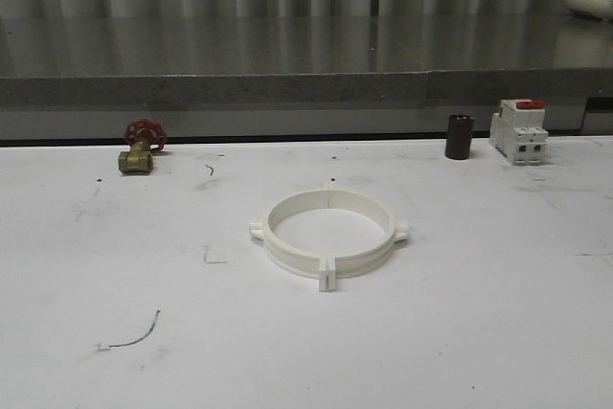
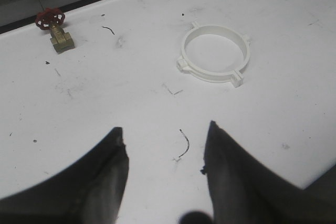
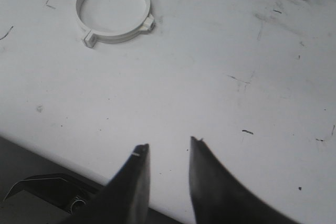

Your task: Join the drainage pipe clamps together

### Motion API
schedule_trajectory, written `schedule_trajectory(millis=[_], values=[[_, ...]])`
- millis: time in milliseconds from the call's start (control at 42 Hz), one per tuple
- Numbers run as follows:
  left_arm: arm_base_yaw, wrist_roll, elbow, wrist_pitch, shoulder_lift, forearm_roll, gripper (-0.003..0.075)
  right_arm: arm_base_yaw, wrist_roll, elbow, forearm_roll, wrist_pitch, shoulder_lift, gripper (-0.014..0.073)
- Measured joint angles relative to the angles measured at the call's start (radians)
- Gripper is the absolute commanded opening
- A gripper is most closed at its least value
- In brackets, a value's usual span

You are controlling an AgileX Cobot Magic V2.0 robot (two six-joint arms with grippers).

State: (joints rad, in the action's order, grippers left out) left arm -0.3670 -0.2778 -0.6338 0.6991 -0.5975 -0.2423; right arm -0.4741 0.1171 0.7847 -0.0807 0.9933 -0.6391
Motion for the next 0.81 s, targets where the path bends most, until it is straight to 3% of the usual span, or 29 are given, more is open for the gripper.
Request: schedule_trajectory(millis=[71, 143, 619, 810], values=[[0.0, 0.0, 0.0, 0.0, 0.0, 0.0, 0.0057, 0.0, 0.0, 0.0, 0.0, 0.0, 0.0, -0.0074], [0.0, 0.0, 0.0, 0.0, 0.0, 0.0, -0.0019, 0.0, 0.0, -0.002, 0.0, 0.0, 0.0, -0.0067], [0.002, 0.0, 0.024, -0.025, 0.03, -0.004, -0.002, 0.0, -0.002, -0.002, 0.0, 0.0, 0.0, -0.0068], [0.174, -0.002, 0.174, -0.166, 0.235, -0.008, -0.002, 0.0, -0.002, -0.002, 0.002, 0.0, 0.0, -0.0068]])
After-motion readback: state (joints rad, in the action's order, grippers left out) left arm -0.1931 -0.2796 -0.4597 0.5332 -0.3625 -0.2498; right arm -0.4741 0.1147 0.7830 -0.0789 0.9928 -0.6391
